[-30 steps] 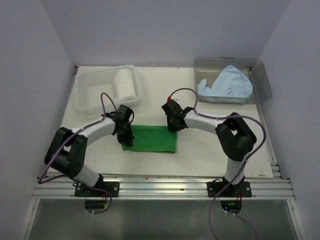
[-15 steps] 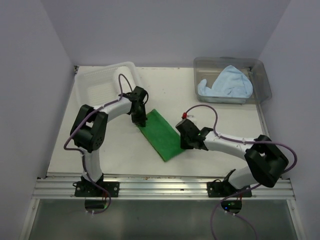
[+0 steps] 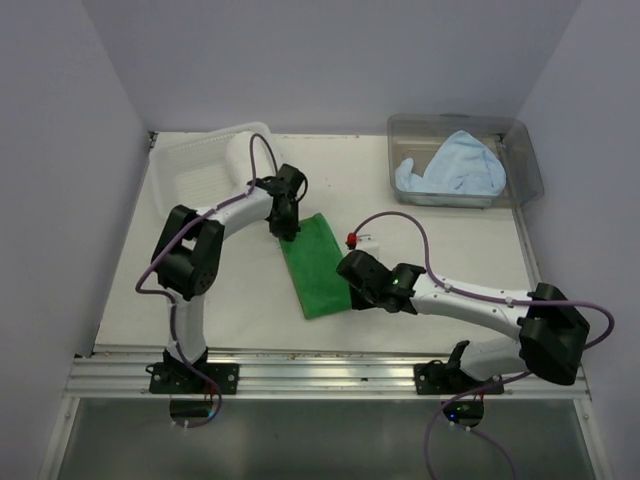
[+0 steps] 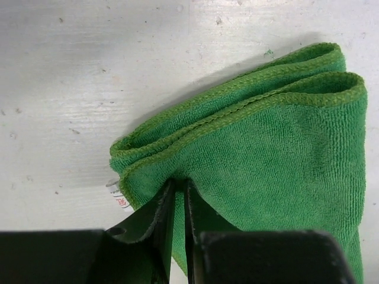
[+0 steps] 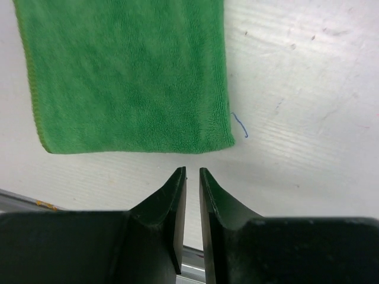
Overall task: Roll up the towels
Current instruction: Fold the towel
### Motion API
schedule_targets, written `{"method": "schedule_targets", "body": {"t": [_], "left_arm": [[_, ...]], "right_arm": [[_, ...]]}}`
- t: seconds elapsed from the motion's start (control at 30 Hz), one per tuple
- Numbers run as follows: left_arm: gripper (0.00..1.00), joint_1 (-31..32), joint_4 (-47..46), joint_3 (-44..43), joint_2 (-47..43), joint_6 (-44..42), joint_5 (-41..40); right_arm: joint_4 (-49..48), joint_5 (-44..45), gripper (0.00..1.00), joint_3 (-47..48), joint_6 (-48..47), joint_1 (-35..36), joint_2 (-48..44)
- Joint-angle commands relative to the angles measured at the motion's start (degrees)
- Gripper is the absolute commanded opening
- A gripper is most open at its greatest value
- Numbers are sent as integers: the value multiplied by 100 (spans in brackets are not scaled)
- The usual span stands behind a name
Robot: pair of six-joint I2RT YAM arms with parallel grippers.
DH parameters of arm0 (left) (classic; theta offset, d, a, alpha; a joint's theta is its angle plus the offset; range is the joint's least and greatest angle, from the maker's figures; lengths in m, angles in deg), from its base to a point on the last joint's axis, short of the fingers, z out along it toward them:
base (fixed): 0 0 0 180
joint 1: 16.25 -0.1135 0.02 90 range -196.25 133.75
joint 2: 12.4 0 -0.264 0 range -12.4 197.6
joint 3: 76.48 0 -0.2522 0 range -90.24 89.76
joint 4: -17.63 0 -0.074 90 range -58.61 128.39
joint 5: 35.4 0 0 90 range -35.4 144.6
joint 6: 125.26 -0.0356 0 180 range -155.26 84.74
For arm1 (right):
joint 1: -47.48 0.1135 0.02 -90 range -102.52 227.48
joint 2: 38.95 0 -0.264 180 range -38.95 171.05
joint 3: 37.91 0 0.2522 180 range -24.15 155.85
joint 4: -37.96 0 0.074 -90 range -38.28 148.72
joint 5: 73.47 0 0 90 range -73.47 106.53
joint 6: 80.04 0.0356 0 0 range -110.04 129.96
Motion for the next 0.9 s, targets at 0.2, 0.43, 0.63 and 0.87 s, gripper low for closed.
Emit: {"method": "schedule_targets", "body": {"t": [0.2, 0.43, 0.63, 0.87], "left_arm": [[21, -67, 93, -242, -545, -613, -635], [20, -717, 252, -1130, 246, -648, -355], [20, -1464, 225, -1525, 458, -719, -644], [19, -1738, 576, -1571, 160, -789, -628]], "right_arm": [[399, 847, 21, 337, -143, -427, -733], [495, 944, 21, 364, -46, -489, -900], [566, 997, 21, 223, -2, -498, -1084], [522, 1014, 21, 144, -37, -498, -1058]]}}
